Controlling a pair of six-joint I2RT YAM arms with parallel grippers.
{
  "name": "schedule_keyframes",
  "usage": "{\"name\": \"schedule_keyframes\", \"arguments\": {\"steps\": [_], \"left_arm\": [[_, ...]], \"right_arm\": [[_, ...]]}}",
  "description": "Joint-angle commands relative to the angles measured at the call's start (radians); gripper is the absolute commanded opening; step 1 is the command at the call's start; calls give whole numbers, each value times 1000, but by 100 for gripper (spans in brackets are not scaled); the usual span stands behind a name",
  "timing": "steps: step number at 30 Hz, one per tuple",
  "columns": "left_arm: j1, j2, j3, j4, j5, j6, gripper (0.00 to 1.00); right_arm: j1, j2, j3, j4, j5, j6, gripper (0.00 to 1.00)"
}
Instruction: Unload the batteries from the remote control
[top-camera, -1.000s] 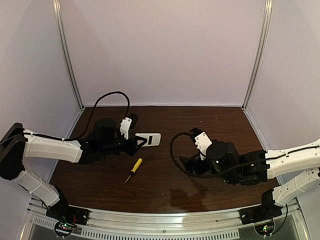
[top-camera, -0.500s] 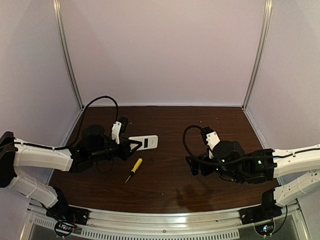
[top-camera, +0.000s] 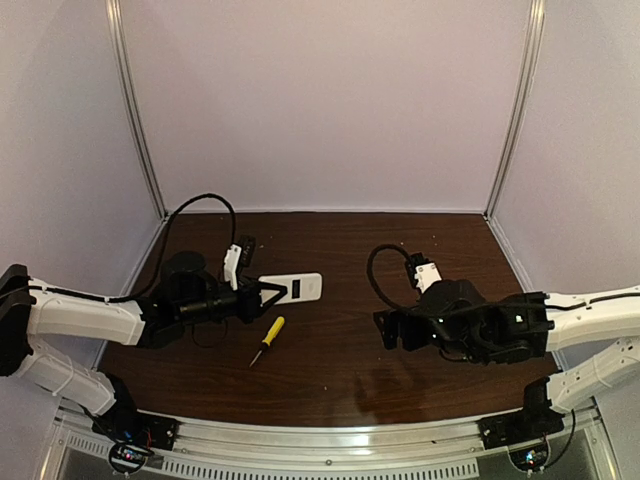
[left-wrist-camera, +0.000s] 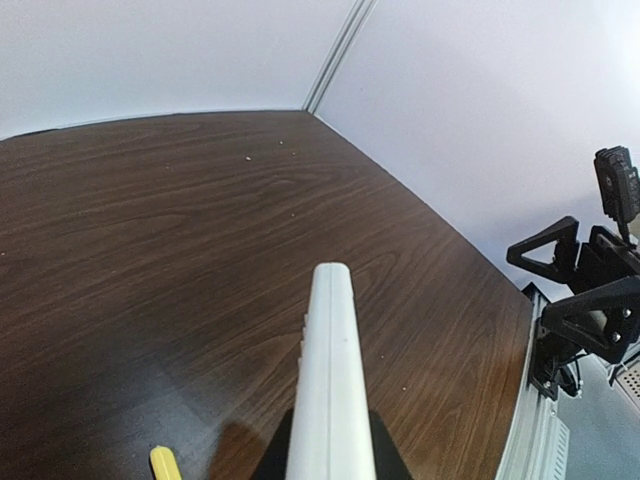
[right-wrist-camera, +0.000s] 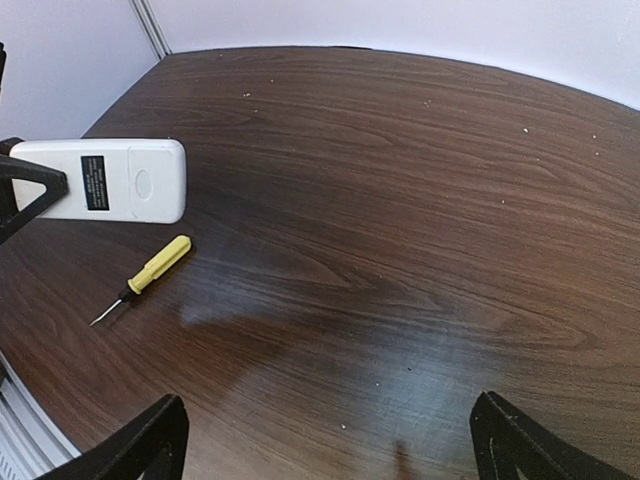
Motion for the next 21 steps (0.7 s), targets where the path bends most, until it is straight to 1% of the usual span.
{"name": "schedule_keyframes", "arguments": {"steps": [1, 8, 10, 13, 16, 19, 21], "left_arm": [[1, -4, 18, 41, 59, -7, 0], [2, 32, 24, 71, 126, -26, 0], [2, 34, 23, 74, 136, -29, 0], [1, 26, 17, 79, 156, -35, 0], [1, 16, 4, 103, 196, -52, 0], [1, 9, -8, 121, 234, -70, 0], [2, 0, -15, 119, 240, -78, 0]], "right_arm": [[-4, 34, 67, -129, -17, 55, 100], [-6, 40, 48, -149, 20, 86, 100], [-14, 40, 53, -149, 12, 91, 100], [-27, 37, 41, -95, -34, 64, 100], [-81, 13, -7, 19, -155, 48, 100], [-159, -58, -108, 209, -355, 45, 100], [-188, -93, -138, 258, -422, 50, 100]]}}
